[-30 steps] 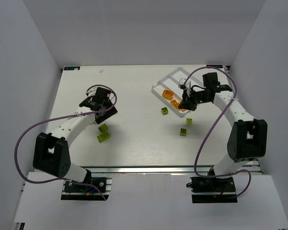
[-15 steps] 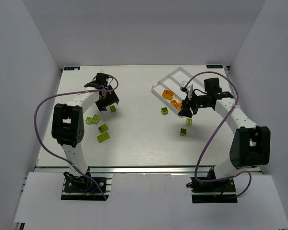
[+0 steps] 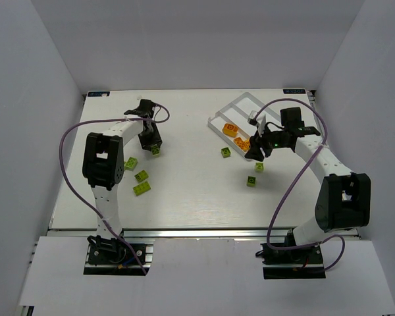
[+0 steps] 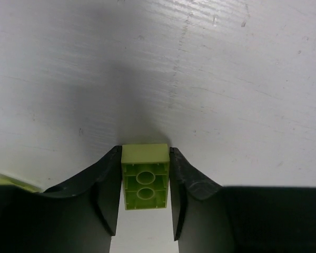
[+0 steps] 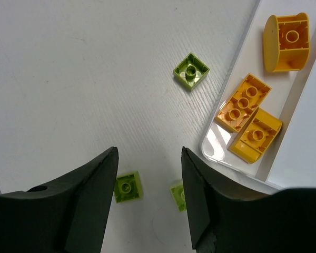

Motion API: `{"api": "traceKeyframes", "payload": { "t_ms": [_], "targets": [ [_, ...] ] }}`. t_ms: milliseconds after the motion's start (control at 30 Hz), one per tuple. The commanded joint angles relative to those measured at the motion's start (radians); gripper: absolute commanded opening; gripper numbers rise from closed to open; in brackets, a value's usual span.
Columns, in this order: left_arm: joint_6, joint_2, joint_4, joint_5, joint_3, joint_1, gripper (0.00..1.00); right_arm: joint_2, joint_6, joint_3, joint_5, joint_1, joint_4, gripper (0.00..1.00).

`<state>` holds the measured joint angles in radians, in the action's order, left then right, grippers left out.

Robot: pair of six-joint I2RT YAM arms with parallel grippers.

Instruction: Sort the legos into containers by color

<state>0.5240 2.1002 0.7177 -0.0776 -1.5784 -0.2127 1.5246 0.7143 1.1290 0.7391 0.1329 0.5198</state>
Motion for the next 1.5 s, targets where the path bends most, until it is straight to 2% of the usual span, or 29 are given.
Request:
{"api": "traceKeyframes", "payload": {
  "t_ms": [0,100,167,233,300,367,400,467,500,600,700,733,933,1000,1133,1367,1467],
  "targets": [
    [-0.021,-0.039,0.009,-0.001,-0.012,-0.005,0.41,-0.026,-0.01,-0.003,0.005,-0.006,-0.023,0.57],
    [-0.019,-0.048,-0.001,0.041,-0.011,-0.014,0.28,-0.026,-0.015,0.003,0.005,-0.006,-0.023,0.57],
    [-0.016,-0.069,-0.027,0.074,-0.012,-0.014,0.24,-0.029,-0.022,0.003,0.0,-0.006,-0.026,0.56],
    [-0.009,-0.083,-0.056,0.166,-0.02,-0.033,0.18,-0.037,-0.082,-0.001,-0.03,-0.01,-0.065,0.55],
    [0.005,-0.091,-0.107,0.229,-0.048,-0.048,0.16,-0.046,-0.165,-0.008,-0.073,-0.018,-0.115,0.5],
    [0.024,-0.077,-0.165,0.332,-0.101,-0.083,0.14,-0.049,-0.3,-0.011,-0.164,-0.029,-0.187,0.39],
    [0.031,-0.065,-0.182,0.37,-0.127,-0.097,0.14,-0.052,-0.347,-0.008,-0.194,-0.035,-0.201,0.23],
    [0.057,-0.017,-0.228,0.442,-0.22,-0.146,0.13,-0.05,-0.47,-0.002,-0.283,-0.058,-0.233,0.11],
    [0.067,0.001,-0.248,0.465,-0.254,-0.163,0.12,-0.053,-0.502,0.0,-0.303,-0.061,-0.24,0.01],
    [0.125,0.091,-0.32,0.513,-0.392,-0.227,0.12,-0.06,-0.607,0.003,-0.412,-0.085,-0.254,0.0],
    [0.206,0.165,-0.476,0.512,-0.44,-0.283,0.12,-0.078,-0.642,-0.012,-0.425,-0.107,-0.276,0.0],
    [0.25,0.182,-0.574,0.494,-0.442,-0.306,0.12,-0.084,-0.648,-0.02,-0.423,-0.113,-0.282,0.0],
    [0.344,0.358,-0.817,0.371,-0.572,-0.369,0.06,-0.109,-0.656,-0.041,-0.399,-0.119,-0.284,0.0],
    [0.323,0.398,-0.833,0.279,-0.629,-0.398,0.06,-0.118,-0.661,-0.055,-0.392,-0.122,-0.293,0.0],
    [0.312,0.474,-0.868,0.187,-0.723,-0.424,0.08,-0.13,-0.688,-0.096,-0.376,-0.119,-0.313,0.0],
    [0.344,0.503,-0.853,0.11,-0.698,-0.435,0.18,-0.158,-0.691,-0.149,-0.356,-0.121,-0.343,0.0],
    [0.389,0.529,-0.865,0.093,-0.709,-0.435,0.23,-0.162,-0.682,-0.161,-0.34,-0.119,-0.34,0.04]
  ]
}}
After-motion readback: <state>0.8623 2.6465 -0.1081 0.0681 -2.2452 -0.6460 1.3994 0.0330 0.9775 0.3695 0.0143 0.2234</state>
